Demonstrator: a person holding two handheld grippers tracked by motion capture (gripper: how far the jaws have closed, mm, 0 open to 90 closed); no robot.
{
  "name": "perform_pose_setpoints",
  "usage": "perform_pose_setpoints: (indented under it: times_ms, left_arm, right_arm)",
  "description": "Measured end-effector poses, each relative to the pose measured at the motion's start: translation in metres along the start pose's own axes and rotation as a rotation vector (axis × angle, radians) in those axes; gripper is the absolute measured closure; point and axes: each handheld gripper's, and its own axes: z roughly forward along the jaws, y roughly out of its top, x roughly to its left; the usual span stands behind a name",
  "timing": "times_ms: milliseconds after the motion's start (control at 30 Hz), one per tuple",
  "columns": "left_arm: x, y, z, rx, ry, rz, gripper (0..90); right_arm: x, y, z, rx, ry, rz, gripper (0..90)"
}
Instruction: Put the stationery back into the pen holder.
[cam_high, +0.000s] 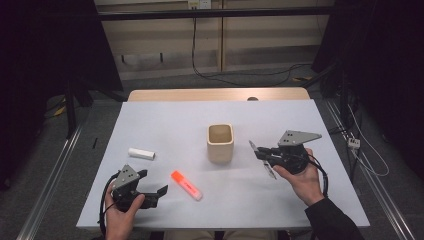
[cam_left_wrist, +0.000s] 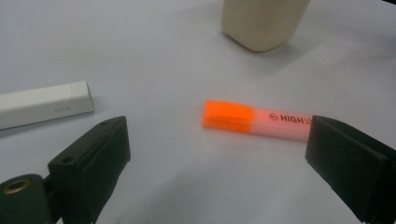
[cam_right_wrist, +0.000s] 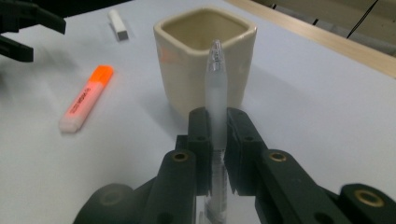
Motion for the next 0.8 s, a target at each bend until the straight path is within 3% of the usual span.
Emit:
perform_pose_setpoints:
  times_ms: [167, 800]
  left_arm:
    - [0.0, 0.0, 0.0, 0.0, 0.001, -0.001, 6.3]
    - [0.0, 0.0, 0.0, 0.003, 0.001, 0.0, 6.4]
  right_arm:
    - [0.002, 0.01, 0.001, -0.063, -0.014, 0.012, 81.3]
    - [0.005, 0.053, 0.017, -0.218, -0.036, 0.018, 81.3]
